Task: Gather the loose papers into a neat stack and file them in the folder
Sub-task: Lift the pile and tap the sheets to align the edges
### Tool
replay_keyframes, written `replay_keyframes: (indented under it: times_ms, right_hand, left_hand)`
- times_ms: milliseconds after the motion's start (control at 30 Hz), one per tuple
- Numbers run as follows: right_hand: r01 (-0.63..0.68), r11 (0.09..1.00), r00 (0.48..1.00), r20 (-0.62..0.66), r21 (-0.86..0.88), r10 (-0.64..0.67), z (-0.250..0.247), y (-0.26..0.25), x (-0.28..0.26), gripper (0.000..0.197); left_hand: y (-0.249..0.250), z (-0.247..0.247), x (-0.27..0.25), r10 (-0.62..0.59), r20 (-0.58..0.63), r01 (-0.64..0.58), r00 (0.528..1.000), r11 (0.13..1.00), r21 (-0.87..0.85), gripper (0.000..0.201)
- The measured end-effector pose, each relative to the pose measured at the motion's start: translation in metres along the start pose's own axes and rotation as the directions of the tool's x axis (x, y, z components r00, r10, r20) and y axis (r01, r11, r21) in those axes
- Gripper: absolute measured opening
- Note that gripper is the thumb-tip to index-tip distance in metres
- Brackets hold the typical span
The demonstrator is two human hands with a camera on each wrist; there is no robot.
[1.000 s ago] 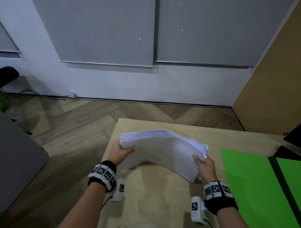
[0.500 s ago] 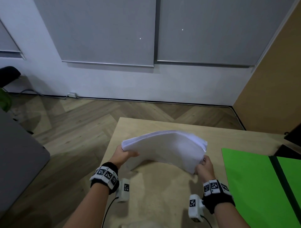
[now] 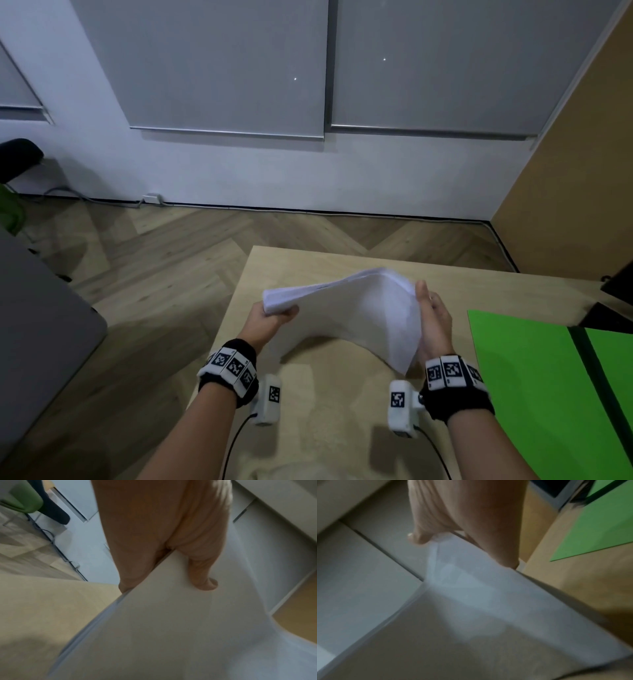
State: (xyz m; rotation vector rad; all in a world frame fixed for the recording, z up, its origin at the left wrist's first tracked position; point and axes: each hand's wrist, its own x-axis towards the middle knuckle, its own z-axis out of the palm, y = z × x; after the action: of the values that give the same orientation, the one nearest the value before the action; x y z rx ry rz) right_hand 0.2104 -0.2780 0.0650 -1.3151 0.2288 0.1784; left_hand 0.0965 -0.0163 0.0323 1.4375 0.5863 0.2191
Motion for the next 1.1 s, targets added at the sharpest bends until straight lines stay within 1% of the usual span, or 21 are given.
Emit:
replay_keyframes:
  times_ms: [33, 100, 167, 233, 333, 367, 433, 533, 633, 700, 733, 800, 833, 867, 1000, 1067, 1100]
  right_hand:
    - [0.041, 0.999, 0.997, -0.062, -0.020, -0.042, 0.004, -0.006, -0.001, 0.045]
    - [0.111, 0.993, 0.982, -0.150, -0.045, -0.117, 0.004, -0.012, 0.000, 0.035]
    - [0.147, 0.987, 0.974, -0.168, -0.059, -0.155, 0.000, -0.016, 0.002, 0.027]
    - [0.181, 0.978, 0.966, -0.171, -0.100, -0.196, -0.005, -0.013, 0.009, 0.021]
    - [0.184, 0.958, 0.957, -0.184, -0.219, -0.226, -0.013, -0.004, 0.013, 0.005]
    - [0.186, 0.955, 0.951, -0.201, -0.231, -0.234, -0.014, -0.003, 0.012, 0.004]
    - [0.214, 0.949, 0.940, -0.216, -0.230, -0.265, -0.017, -0.004, 0.012, 0.011]
    - [0.208, 0.955, 0.947, -0.202, -0.211, -0.251, -0.017, -0.007, 0.011, 0.021]
    - [0.153, 0.968, 0.977, -0.119, -0.200, -0.179, -0.016, -0.008, 0.004, 0.032]
    - [0.184, 0.953, 0.976, -0.072, -0.241, -0.206, -0.018, -0.005, 0.000, 0.039]
    - [0.223, 0.937, 0.968, -0.055, -0.268, -0.246, -0.020, -0.004, 0.000, 0.037]
    - [0.304, 0.909, 0.948, -0.007, -0.286, -0.319, -0.022, -0.005, 0.000, 0.020]
    - [0.319, 0.906, 0.944, 0.011, -0.277, -0.329, -0.023, -0.007, 0.000, 0.010]
    - [0.320, 0.907, 0.944, 0.013, -0.273, -0.329, -0.023, -0.008, 0.001, 0.008]
    - [0.284, 0.940, 0.954, -0.044, -0.189, -0.297, -0.026, -0.005, 0.008, 0.015]
    - [0.227, 0.964, 0.970, -0.054, -0.140, -0.237, -0.028, -0.004, 0.007, 0.009]
    - [0.190, 0.976, 0.980, -0.043, -0.110, -0.195, -0.030, -0.004, 0.005, 0.010]
  left_hand:
    - [0.001, 0.002, -0.001, -0.001, 0.009, 0.001, 1.000, 1.000, 0.008, 0.039]
    - [0.001, 0.003, -0.004, 0.008, 0.033, -0.008, 0.999, 1.000, 0.027, 0.032]
    - [0.000, -0.001, -0.008, 0.035, 0.026, -0.036, 0.999, 0.999, 0.010, 0.028]
    - [-0.003, -0.005, -0.011, 0.034, -0.002, -0.034, 0.999, 0.999, -0.028, 0.026]
    - [-0.007, -0.006, -0.013, 0.021, 0.017, -0.020, 1.000, 0.999, -0.033, 0.036]
    - [-0.007, -0.007, -0.011, 0.028, 0.029, -0.028, 0.999, 0.999, -0.020, 0.041]
    - [-0.003, -0.007, -0.008, 0.040, 0.046, -0.040, 0.998, 0.999, -0.008, 0.047]
    - [0.000, -0.008, -0.006, 0.048, 0.058, -0.048, 0.997, 0.999, -0.013, 0.055]
    - [0.002, -0.008, -0.006, 0.053, 0.045, -0.052, 0.998, 0.998, -0.024, 0.057]
    - [0.003, -0.008, -0.004, 0.062, 0.023, -0.061, 0.998, 0.997, -0.046, 0.059]
    - [0.003, -0.008, -0.004, 0.068, 0.012, -0.068, 0.998, 0.996, -0.059, 0.062]
    - [0.003, -0.010, -0.003, 0.075, 0.007, -0.074, 0.997, 0.995, -0.071, 0.068]
    - [0.003, -0.010, -0.003, 0.078, 0.013, -0.077, 0.997, 0.995, -0.071, 0.069]
    - [0.003, -0.011, -0.003, 0.080, 0.017, -0.079, 0.997, 0.995, -0.069, 0.069]
    - [0.001, -0.012, -0.004, 0.085, 0.020, -0.083, 0.996, 0.994, -0.063, 0.066]
    - [0.000, -0.011, -0.004, 0.082, 0.008, -0.081, 0.997, 0.995, -0.063, 0.066]
    - [0.001, -0.010, -0.004, 0.081, 0.007, -0.080, 0.997, 0.995, -0.063, 0.066]
